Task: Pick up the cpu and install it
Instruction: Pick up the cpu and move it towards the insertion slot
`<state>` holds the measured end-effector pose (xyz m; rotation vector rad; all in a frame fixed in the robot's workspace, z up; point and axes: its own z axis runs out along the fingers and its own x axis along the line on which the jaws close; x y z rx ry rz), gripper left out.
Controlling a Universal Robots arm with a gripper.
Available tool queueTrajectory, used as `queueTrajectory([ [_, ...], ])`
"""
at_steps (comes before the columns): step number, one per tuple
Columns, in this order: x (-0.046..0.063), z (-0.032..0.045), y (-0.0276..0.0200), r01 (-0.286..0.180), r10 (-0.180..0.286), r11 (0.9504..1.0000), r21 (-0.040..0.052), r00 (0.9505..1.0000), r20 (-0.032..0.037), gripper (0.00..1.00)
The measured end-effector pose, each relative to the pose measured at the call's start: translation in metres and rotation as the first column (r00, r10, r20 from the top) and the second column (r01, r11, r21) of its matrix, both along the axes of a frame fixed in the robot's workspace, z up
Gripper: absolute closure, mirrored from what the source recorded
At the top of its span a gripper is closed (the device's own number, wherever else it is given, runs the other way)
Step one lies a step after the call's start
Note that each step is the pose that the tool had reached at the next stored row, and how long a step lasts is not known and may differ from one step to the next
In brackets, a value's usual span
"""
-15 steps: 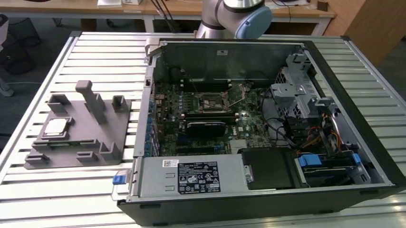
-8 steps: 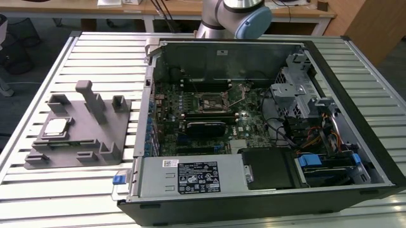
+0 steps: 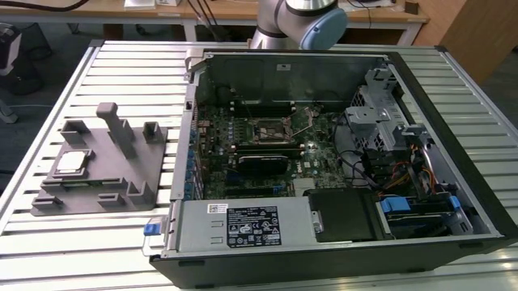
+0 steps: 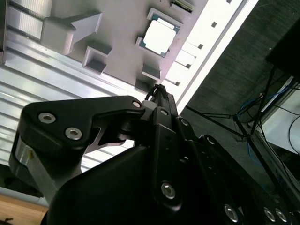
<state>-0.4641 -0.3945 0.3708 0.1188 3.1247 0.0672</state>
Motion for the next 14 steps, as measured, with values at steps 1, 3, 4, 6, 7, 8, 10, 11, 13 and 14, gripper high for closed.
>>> queueTrajectory([
  [1,0.001,-0.0019,-0.0003,0.0,0.0,1.0,0.0001,1.0,-0.0013,0.89],
  [3,0.002,-0.0053,-0.001,0.0,0.0,1.0,0.0,1.0,-0.0033,0.89],
  [4,0.002,-0.0071,-0.0015,0.0,0.0,1.0,0.0,1.0,-0.0039,0.89],
  [6,0.002,-0.0108,-0.003,-0.001,0.001,1.0,0.0001,1.0,-0.0061,0.84],
  [7,0.002,-0.0126,-0.0034,-0.005,0.005,1.0,0.0,0.9999,-0.0085,0.77],
  [8,0.003,-0.0144,-0.0035,-0.011,0.011,0.9999,0.0,0.9999,-0.0105,0.71],
  [10,0.003,-0.018,-0.0035,-0.025,0.025,0.9997,0.0,0.9996,-0.0133,0.65],
  [11,0.004,-0.0198,-0.0036,-0.032,0.032,0.9995,0.0,0.9994,-0.0142,0.59],
  [13,0.005,-0.0237,-0.0035,-0.044,0.044,0.999,0.0002,0.9989,-0.016,0.53],
  [14,0.005,-0.0255,-0.0036,-0.047,0.047,0.9989,0.0001,0.9988,-0.0165,0.47],
])
